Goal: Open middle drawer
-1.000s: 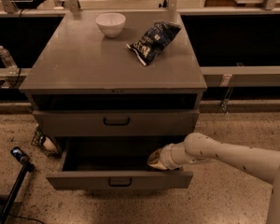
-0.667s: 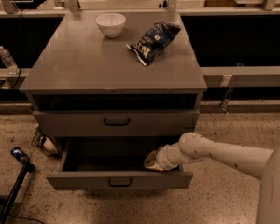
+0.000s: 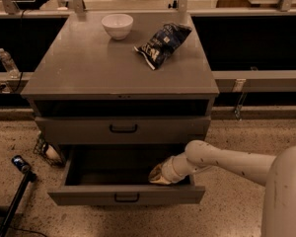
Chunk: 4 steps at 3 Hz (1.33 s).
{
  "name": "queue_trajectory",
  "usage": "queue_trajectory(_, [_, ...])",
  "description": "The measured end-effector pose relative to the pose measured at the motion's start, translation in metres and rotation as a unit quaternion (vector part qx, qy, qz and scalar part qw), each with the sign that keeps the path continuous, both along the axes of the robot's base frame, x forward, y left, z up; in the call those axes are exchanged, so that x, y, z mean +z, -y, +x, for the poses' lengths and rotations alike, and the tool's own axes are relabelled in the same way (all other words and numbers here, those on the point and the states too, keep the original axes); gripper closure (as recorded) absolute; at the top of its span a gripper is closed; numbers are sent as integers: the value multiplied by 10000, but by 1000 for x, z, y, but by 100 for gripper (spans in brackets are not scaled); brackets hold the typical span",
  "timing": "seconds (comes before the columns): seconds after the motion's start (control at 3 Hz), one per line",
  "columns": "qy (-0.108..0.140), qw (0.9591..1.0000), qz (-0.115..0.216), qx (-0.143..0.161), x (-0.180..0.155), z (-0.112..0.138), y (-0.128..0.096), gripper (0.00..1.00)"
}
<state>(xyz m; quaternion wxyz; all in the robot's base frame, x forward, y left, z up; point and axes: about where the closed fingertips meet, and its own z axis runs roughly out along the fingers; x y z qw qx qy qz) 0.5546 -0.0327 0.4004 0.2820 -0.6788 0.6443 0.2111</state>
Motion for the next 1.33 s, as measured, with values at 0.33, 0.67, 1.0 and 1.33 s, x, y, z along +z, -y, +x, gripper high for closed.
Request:
queue_trajectory(0.33, [-442, 9990, 24, -89, -1, -27, 3, 100])
queue_trajectory(0.67, [-975, 9948, 104, -270, -4, -60, 5, 100])
queue_trajectory(1.0, [-1379, 9894, 140, -431, -5, -85, 8, 100])
queue_trajectory(1.33, [-1491, 9870, 138, -579, -3, -87, 11, 100])
